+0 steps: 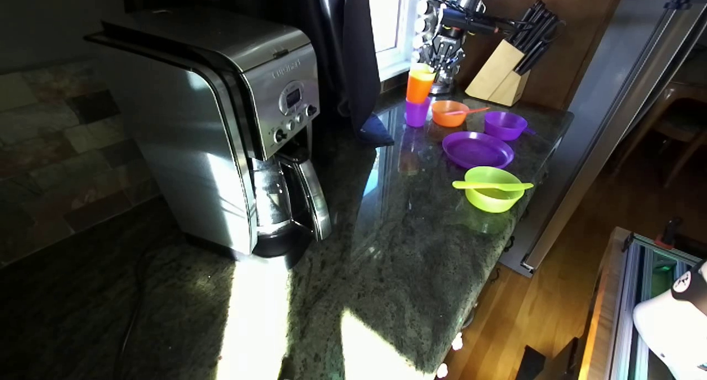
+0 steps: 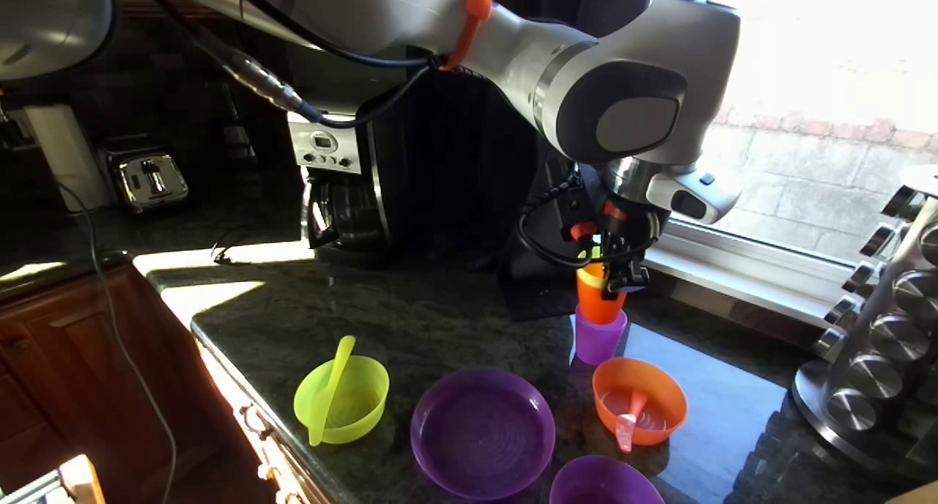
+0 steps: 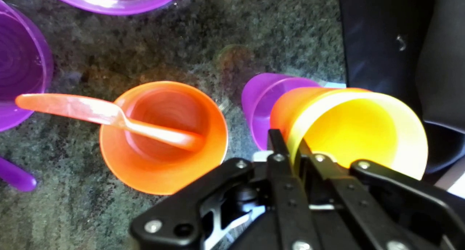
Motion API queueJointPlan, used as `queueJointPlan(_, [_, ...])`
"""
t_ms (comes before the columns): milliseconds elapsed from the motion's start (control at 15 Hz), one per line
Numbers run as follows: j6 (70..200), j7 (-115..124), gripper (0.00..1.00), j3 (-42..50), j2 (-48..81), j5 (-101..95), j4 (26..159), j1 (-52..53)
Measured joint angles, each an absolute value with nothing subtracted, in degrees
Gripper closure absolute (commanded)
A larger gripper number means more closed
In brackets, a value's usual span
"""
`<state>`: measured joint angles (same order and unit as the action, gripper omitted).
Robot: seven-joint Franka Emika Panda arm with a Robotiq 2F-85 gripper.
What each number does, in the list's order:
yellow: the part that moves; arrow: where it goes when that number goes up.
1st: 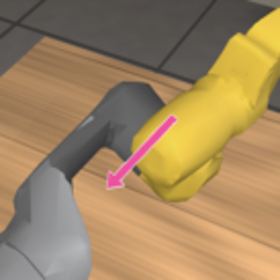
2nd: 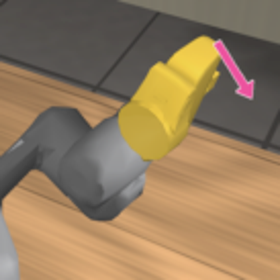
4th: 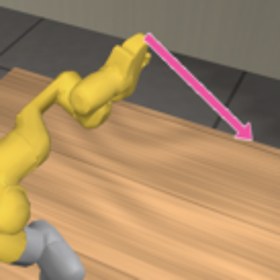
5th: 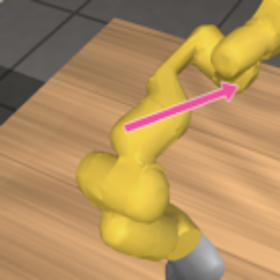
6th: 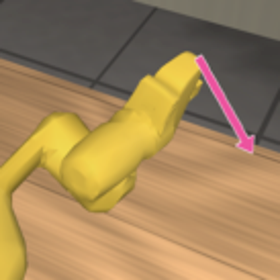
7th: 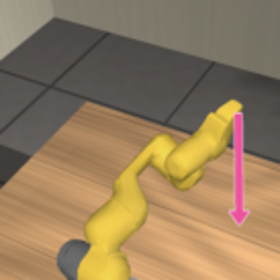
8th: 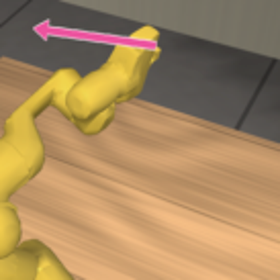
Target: Put the 3 cups into one another
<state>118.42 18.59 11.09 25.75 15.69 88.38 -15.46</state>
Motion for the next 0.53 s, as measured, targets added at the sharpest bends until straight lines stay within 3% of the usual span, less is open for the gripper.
queueJointPlan(533, [111.8, 18.6, 0.98, 10.6, 28.3, 15.5, 86.3, -15.0])
